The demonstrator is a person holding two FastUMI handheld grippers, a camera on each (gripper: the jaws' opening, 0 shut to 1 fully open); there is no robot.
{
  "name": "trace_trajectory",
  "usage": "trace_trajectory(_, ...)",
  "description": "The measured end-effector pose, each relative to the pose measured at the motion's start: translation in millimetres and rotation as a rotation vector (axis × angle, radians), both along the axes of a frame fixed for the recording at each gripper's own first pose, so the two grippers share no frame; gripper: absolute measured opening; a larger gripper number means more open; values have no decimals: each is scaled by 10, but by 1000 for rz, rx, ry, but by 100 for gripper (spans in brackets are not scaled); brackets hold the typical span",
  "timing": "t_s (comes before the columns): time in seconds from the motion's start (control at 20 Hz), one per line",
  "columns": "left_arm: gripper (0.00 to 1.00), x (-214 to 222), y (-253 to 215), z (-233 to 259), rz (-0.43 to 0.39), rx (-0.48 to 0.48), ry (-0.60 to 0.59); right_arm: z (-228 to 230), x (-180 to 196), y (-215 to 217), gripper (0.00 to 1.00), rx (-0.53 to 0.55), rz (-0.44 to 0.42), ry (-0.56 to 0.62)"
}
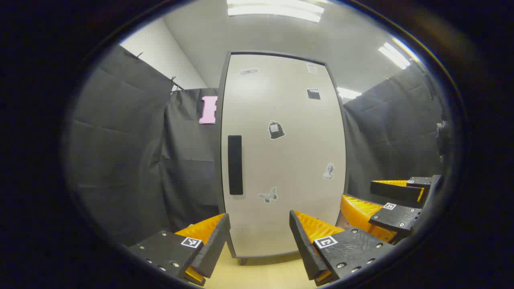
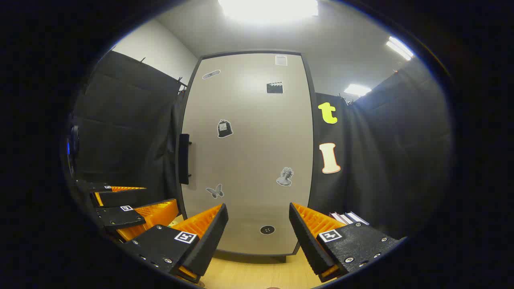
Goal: Open the cabinet door with the right hand, grasp the bottle in the cabinet with the left hand and place it on the coaster, then close the cabinet door with the right hand.
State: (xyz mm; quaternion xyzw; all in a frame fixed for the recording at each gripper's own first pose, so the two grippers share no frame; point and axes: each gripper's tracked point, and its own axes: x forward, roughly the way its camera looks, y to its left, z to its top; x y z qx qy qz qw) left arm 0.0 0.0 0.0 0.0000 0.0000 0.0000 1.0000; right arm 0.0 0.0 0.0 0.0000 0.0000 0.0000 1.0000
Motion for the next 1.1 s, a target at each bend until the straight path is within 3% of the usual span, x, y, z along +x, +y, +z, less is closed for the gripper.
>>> trace_trajectory(0.5,85,14,55,8,-15,-28,-22,42,23,-13,94,-2,-20,-5)
trace_trajectory(0.9,87,20,219,70,52,-47,-64,129,22,-101,94,-19,-57,-42)
trace_trajectory(1.1,87,-3,200,33,31,-67,-53,175,38,-118,95,-9,-63,-57)
